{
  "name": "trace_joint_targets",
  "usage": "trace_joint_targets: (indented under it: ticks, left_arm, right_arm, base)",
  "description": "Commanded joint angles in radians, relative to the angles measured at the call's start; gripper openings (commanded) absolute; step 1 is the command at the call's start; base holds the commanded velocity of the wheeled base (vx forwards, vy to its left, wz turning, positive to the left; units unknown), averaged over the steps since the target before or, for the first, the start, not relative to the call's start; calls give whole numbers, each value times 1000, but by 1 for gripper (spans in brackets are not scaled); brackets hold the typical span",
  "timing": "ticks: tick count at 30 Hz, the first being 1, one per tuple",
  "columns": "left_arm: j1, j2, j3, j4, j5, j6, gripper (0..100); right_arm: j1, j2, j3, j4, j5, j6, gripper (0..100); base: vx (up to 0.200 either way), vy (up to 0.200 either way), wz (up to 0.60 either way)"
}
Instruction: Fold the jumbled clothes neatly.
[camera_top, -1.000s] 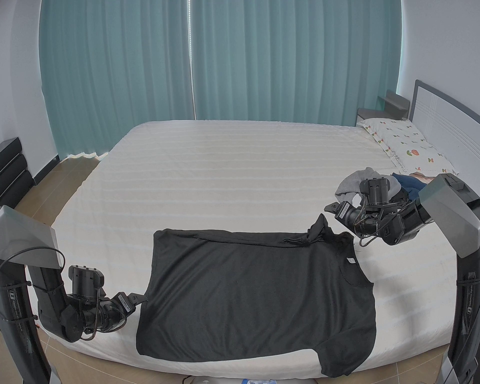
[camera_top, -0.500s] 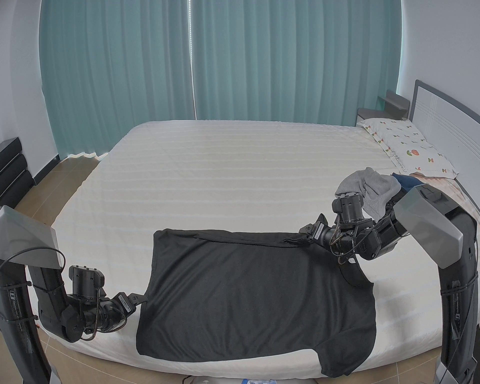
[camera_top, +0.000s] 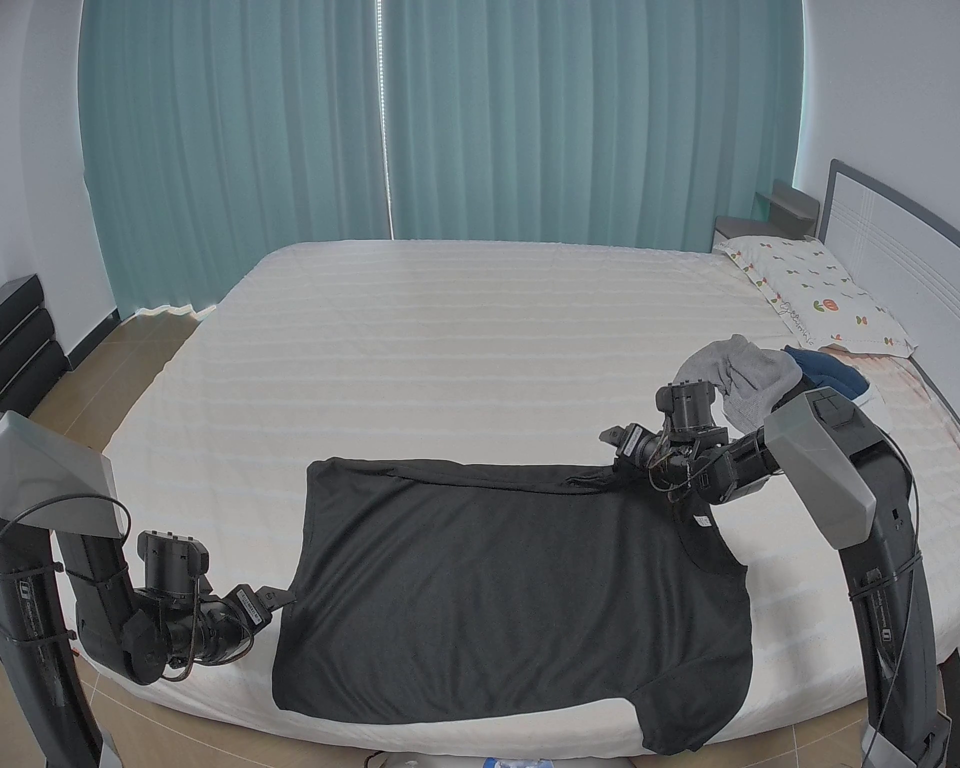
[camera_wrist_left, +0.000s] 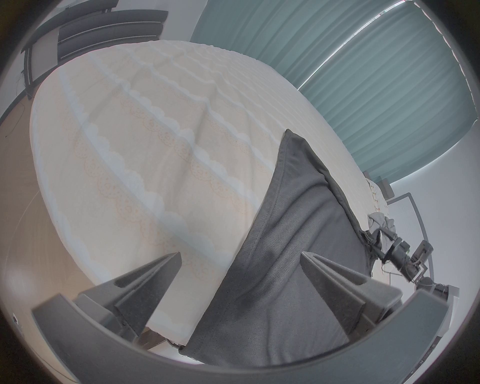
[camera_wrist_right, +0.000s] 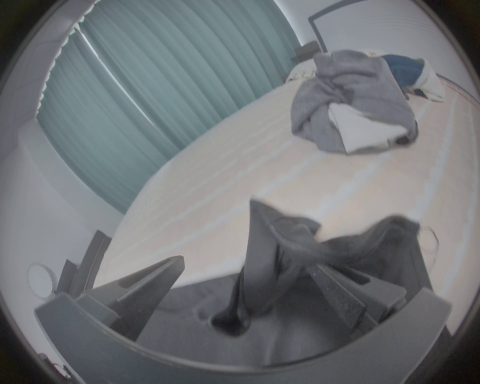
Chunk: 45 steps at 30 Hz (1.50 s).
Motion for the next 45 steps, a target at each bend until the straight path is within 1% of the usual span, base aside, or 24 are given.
trace_joint_targets:
  ticks: [1, 3, 7, 10, 12, 16, 17, 18, 20, 24, 25, 26, 28, 30, 31, 33, 35, 37, 38, 39, 40, 42, 43, 45]
  left_arm:
    - [0, 1, -1, 0, 0, 0, 100]
    - [0, 1, -1, 0, 0, 0, 100]
    - [0, 1, -1, 0, 0, -2, 100]
    - [0, 1, 0, 0, 0, -2, 100]
    - [0, 1, 0, -2, 0, -2, 100]
    - [0, 0, -1, -2, 0, -8, 100]
    - [0, 0, -1, -2, 0, -8, 100]
    - [2, -6, -3, -2, -3, -14, 100]
    - [2, -6, -3, -2, -3, -22, 100]
    - [6, -14, -27, -2, -3, -74, 100]
    - [6, -14, -29, -2, -3, -76, 100]
    - [11, -23, -55, -2, -2, -102, 100]
    - [11, -48, -86, 4, -2, -131, 100]
    - [9, -69, -116, 20, -2, -137, 100]
    - [9, -71, -121, 23, -2, -137, 100]
    - [6, -71, -207, 49, 3, -137, 100]
    - [8, -68, -262, 75, 4, -131, 100]
    - [9, -63, -353, 126, 6, -120, 100]
    - [9, -63, -360, 130, 6, -120, 100]
    - [11, -39, -459, 205, 4, -118, 100]
    - [9, -11, -523, 257, 4, -117, 100]
    - [3, 44, -643, 334, 11, -112, 100]
    - [2, 58, -669, 348, 11, -111, 100]
    - [-12, 122, -805, 408, 11, -106, 100]
  right_arm:
    - [-52, 151, -228, -4, -34, 2, 100]
    - [-59, 159, -228, -13, -34, 14, 100]
    - [-69, 171, -228, -76, -35, 19, 100]
    - [-75, 145, -227, -68, -66, 21, 100]
    - [-75, 128, -210, -68, -69, 21, 100]
    - [-72, 13, -40, -85, -64, 24, 100]
    - [-72, 13, -40, -85, -64, 24, 100]
    - [-72, -39, 51, -91, -61, 25, 100]
    - [-72, -79, 126, -108, -58, 30, 100]
    - [-72, -183, 312, -174, -38, 94, 100]
    - [-72, -188, 319, -177, -38, 96, 100]
    - [-72, -235, 398, -200, -29, 123, 100]
    - [-73, -287, 487, -231, 8, 162, 100]
    - [-79, -323, 550, -260, 46, 189, 100]
    - [-81, -326, 557, -266, 51, 192, 100]
    - [-101, -341, 605, -295, 78, 202, 100]
    - [-102, -340, 614, -295, 80, 205, 100]
    - [-102, -340, 631, -295, 78, 209, 100]
    - [-102, -341, 634, -294, 78, 209, 100]
    - [-102, -353, 655, -294, 78, 209, 100]
    - [-99, -366, 669, -292, 77, 206, 100]
    - [-96, -386, 701, -294, 78, 202, 100]
    - [-96, -390, 709, -294, 78, 202, 100]
    - [-96, -390, 734, -297, 85, 202, 100]
  base:
    - [0, 0, 0]
    - [0, 0, 0]
    - [0, 0, 0]
    - [0, 0, 0]
    - [0, 0, 0]
    - [0, 0, 0]
    - [0, 0, 0]
    - [0, 0, 0]
    - [0, 0, 0]
    - [0, 0, 0]
    - [0, 0, 0]
    - [0, 0, 0]
    - [0, 0, 0]
    - [0, 0, 0]
    - [0, 0, 0]
    - [0, 0, 0]
    - [0, 0, 0]
    - [0, 0, 0]
    - [0, 0, 0]
    - [0, 0, 0]
    - [0, 0, 0]
    - [0, 0, 0]
    - [0, 0, 0]
    - [0, 0, 0]
